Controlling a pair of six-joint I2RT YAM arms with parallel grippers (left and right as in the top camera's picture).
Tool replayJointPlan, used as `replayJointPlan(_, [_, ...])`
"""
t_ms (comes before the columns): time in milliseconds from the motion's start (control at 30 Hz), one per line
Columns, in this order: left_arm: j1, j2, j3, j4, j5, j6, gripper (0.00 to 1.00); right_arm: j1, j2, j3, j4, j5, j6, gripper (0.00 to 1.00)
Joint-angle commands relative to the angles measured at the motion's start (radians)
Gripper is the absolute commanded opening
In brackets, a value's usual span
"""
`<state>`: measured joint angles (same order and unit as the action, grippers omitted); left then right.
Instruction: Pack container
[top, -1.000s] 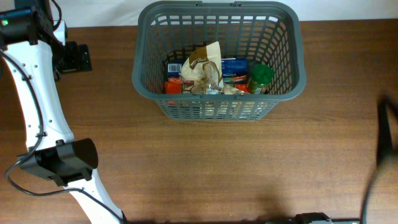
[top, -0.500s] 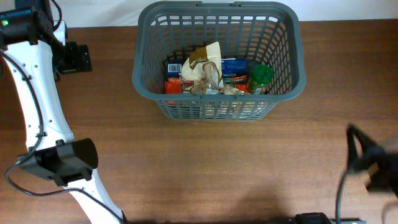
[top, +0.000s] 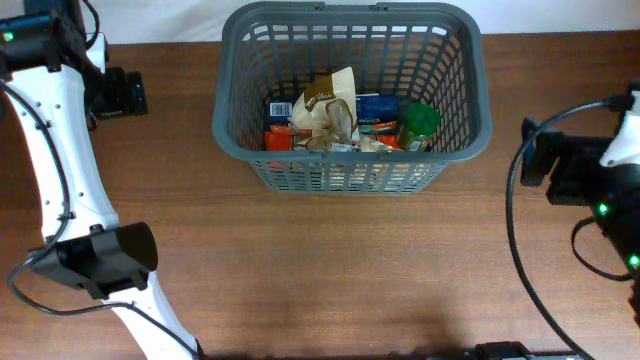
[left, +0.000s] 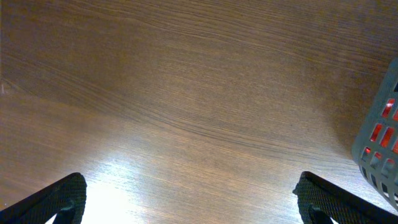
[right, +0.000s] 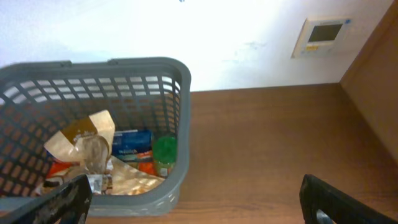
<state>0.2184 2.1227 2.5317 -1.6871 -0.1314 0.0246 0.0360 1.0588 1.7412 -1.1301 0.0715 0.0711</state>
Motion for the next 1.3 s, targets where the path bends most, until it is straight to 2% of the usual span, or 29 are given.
replayJointPlan(0, [0.003,-0.001,-0.004,0.000,0.003,-0.014,0.99,-0.004,-0.100,-0.211,0.201,0.001,-0.015,0.99])
replayJointPlan(33, [0.003,-0.001,-0.004,0.000,0.003,-0.014,0.99,-0.004,-0.165,-0.365,0.328,-0.021,-0.013,0.99])
replayJointPlan(67, [0.003,-0.001,-0.004,0.000,0.003,-0.014,0.99,-0.004,-0.180,-0.400,0.357,-0.025,-0.010,0.99])
replayJointPlan(167, [0.003,-0.001,-0.004,0.000,0.003,-0.014,0.99,-0.004,-0.302,-0.685,0.596,-0.083,-0.008,0.99])
replayJointPlan(200, [0.003,-0.001,-0.004,0.000,0.003,-0.014,0.99,-0.004,-0.374,-0.848,0.731,-0.117,-0.008,0.99])
replayJointPlan(300, [0.003,-0.001,-0.004,0.000,0.003,-0.014,0.99,-0.004,-0.472,-1.055,0.864,-0.155,-0.008,0.99])
replayJointPlan(400, [0.003,-0.001,-0.004,0.000,0.003,-0.014,0.99,-0.004,-0.609,-1.282,0.920,-0.173,-0.008,0.99])
replayJointPlan(733, [0.003,-0.001,-0.004,0.000,0.003,-0.014,0.99,-0.004,-0.894,-1.421,0.930,-0.172,-0.008,0.99])
replayJointPlan(900, [0.003,-0.001,-0.004,0.000,0.003,-0.014,0.99,-0.004,-1.051,-1.477,0.843,-0.169,-0.008,0.99])
replayJointPlan(1267, [0.003,-0.001,-0.004,0.000,0.003,-0.014,0.99,-0.004,-1.055,-1.586,0.828,-0.169,-0.008,0.99])
